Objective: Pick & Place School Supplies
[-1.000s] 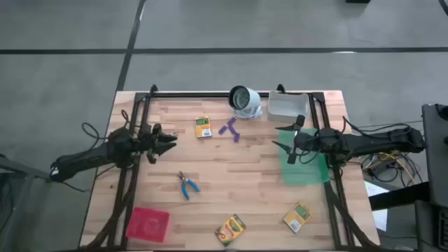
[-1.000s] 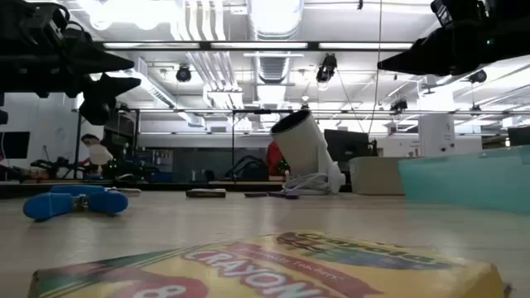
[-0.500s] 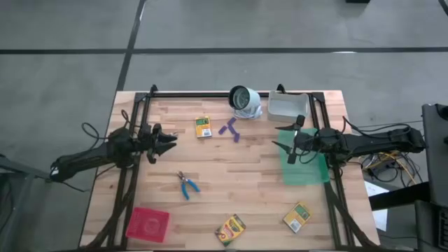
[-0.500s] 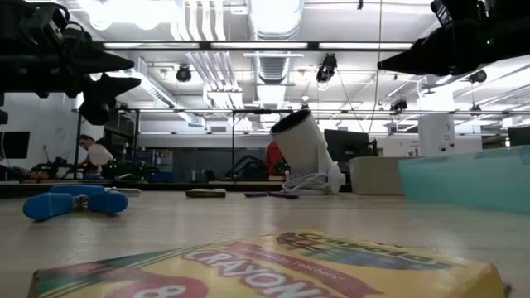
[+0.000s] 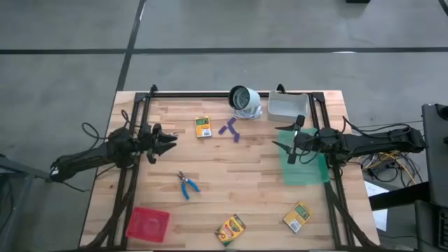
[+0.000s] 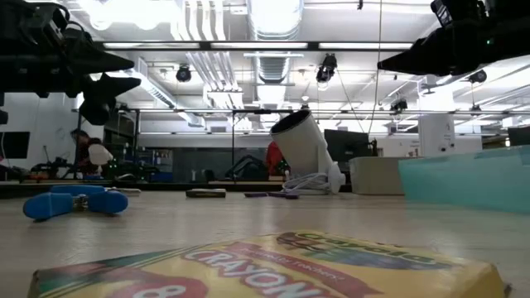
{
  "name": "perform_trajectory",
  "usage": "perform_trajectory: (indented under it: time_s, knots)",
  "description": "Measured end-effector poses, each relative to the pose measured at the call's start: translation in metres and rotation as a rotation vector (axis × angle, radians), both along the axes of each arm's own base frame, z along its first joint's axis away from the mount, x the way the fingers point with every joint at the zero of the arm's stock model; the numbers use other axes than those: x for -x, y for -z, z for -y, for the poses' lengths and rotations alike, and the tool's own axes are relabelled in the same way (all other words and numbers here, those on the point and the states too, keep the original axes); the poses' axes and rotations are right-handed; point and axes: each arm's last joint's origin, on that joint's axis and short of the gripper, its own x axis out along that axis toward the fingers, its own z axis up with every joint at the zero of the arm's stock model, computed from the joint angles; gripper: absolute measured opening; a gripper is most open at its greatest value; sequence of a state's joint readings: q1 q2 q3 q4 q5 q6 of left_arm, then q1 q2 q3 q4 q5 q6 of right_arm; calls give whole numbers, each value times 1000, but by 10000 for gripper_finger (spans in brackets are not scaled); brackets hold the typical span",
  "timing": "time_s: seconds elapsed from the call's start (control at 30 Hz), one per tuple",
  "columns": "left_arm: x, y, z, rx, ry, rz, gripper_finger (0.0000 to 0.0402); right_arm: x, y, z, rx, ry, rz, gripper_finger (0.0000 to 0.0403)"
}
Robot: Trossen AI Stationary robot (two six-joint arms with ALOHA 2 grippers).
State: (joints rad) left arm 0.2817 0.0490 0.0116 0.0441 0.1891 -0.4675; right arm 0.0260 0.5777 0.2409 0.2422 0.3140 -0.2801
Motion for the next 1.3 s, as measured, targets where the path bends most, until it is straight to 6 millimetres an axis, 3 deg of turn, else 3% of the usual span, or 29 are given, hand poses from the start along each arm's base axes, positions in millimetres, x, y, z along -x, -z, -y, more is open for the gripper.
perform_trajectory:
  time_s: [1.3]
  knots:
    - [0,0,0,0,0,0,163,0,0,0,0,0,1,256]
